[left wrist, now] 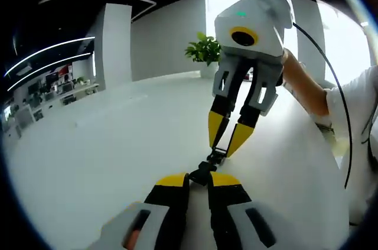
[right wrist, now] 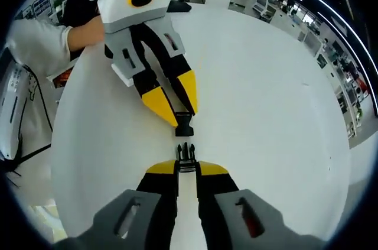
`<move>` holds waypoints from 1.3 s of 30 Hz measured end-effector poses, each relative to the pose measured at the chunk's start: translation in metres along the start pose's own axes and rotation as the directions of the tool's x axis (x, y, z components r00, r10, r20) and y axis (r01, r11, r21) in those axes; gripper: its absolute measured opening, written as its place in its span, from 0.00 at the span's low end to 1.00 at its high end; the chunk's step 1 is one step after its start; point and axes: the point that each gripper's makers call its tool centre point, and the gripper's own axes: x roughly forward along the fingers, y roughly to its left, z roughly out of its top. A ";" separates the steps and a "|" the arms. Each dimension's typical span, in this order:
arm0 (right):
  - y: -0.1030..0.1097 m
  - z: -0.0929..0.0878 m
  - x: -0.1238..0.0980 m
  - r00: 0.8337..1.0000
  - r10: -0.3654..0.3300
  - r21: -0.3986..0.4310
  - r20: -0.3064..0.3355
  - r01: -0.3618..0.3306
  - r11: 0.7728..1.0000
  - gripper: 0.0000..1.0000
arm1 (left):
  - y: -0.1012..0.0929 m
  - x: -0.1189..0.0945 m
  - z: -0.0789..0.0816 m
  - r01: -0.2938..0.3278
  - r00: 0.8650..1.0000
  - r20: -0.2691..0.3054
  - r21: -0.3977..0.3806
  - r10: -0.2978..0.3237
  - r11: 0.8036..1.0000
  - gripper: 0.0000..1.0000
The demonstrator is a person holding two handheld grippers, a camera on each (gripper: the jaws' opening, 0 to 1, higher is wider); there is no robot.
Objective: Snap the two parts of the plastic buckle together until the buckle closes and remains connected.
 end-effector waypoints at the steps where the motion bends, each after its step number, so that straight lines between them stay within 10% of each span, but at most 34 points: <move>1: 0.000 0.000 0.000 1.000 -0.001 -0.001 -0.004 0.001 1.000 0.10 | -0.001 0.000 0.000 0.002 1.000 -0.002 0.001 -0.002 1.000 0.11; 39: 0.021 0.021 0.008 0.998 0.015 -0.040 -0.055 -0.018 0.999 0.08 | -0.010 -0.005 -0.003 -0.002 1.000 -0.020 -0.008 0.002 1.000 0.11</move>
